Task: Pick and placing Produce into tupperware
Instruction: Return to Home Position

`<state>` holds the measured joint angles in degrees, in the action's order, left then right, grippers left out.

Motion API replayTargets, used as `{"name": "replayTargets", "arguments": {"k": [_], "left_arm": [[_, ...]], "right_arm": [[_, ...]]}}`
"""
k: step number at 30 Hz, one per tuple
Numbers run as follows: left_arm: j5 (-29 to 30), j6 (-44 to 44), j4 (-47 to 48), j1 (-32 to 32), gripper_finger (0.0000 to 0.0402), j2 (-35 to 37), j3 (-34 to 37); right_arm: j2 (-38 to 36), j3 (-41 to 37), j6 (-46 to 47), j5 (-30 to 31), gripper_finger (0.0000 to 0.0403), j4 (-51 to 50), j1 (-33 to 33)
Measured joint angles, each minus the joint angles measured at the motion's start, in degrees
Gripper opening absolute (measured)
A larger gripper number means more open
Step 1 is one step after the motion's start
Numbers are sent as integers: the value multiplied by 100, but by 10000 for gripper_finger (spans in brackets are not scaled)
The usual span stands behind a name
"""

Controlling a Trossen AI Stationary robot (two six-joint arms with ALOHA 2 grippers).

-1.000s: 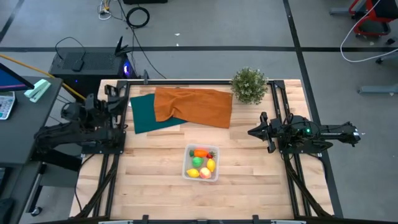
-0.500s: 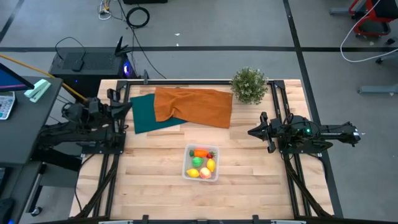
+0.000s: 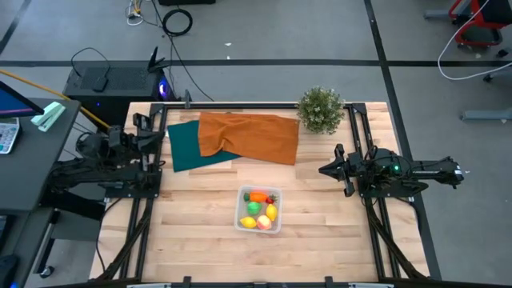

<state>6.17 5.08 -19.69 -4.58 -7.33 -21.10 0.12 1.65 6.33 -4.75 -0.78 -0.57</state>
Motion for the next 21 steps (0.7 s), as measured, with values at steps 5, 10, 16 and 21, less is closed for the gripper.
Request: {"name": "replayTargets", "arguments": {"k": [5, 10, 16, 21], "left_arm": [[-219, 152, -694, 0, 3, 0, 0], [-239, 326, -1452, -2, 3, 0, 0], [-412, 464, -2019, 0, 3, 0, 0], [-497, 604, -2243, 0, 4, 0, 0]], "right_arm": [[0, 0, 0, 0, 1, 0, -1], [0, 0, 0, 0, 1, 0, 1], [-1, 0, 0, 0, 1, 0, 0], [0, 0, 0, -2, 1, 0, 2]]}}
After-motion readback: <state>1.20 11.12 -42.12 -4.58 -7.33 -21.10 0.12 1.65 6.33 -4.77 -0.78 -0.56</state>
